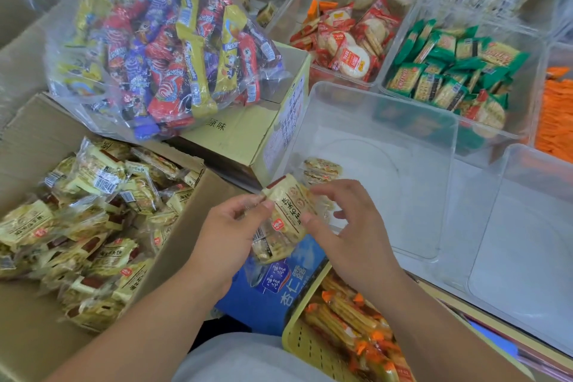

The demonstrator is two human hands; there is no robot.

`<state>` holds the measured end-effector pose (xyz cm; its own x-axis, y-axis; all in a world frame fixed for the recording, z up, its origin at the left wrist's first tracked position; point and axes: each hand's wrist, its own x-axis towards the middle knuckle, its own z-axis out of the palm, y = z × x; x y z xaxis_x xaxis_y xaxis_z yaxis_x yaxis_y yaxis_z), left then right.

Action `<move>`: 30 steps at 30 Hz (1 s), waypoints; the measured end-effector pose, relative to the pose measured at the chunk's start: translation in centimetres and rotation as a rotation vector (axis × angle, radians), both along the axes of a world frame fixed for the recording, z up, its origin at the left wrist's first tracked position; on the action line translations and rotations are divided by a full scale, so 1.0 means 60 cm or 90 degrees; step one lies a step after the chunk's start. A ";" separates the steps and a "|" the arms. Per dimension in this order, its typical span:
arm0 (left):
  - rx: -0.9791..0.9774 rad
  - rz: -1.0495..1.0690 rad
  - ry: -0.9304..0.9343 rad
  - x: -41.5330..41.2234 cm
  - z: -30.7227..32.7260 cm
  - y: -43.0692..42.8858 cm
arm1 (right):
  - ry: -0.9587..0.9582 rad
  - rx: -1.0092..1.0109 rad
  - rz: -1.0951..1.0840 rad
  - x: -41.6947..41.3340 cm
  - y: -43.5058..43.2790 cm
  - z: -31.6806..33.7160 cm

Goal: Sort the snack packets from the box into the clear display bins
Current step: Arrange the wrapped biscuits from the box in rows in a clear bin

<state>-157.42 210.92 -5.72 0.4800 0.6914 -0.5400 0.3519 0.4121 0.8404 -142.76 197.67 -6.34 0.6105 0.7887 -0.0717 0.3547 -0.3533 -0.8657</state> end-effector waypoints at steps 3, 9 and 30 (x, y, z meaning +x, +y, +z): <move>0.010 -0.030 -0.015 0.006 0.002 -0.008 | -0.041 -0.051 0.110 0.002 0.002 0.003; 0.075 -0.085 -0.022 0.021 0.002 -0.008 | -0.094 -0.070 0.169 0.012 0.019 -0.002; -0.202 -0.032 0.000 -0.001 -0.057 0.034 | -0.122 -0.283 0.085 0.252 0.174 -0.155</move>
<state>-157.46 212.94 -9.13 0.5089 0.4642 -0.7250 0.3784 0.6358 0.6727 -127.63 208.09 -15.66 0.5415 0.7794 -0.3153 0.5604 -0.6141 -0.5557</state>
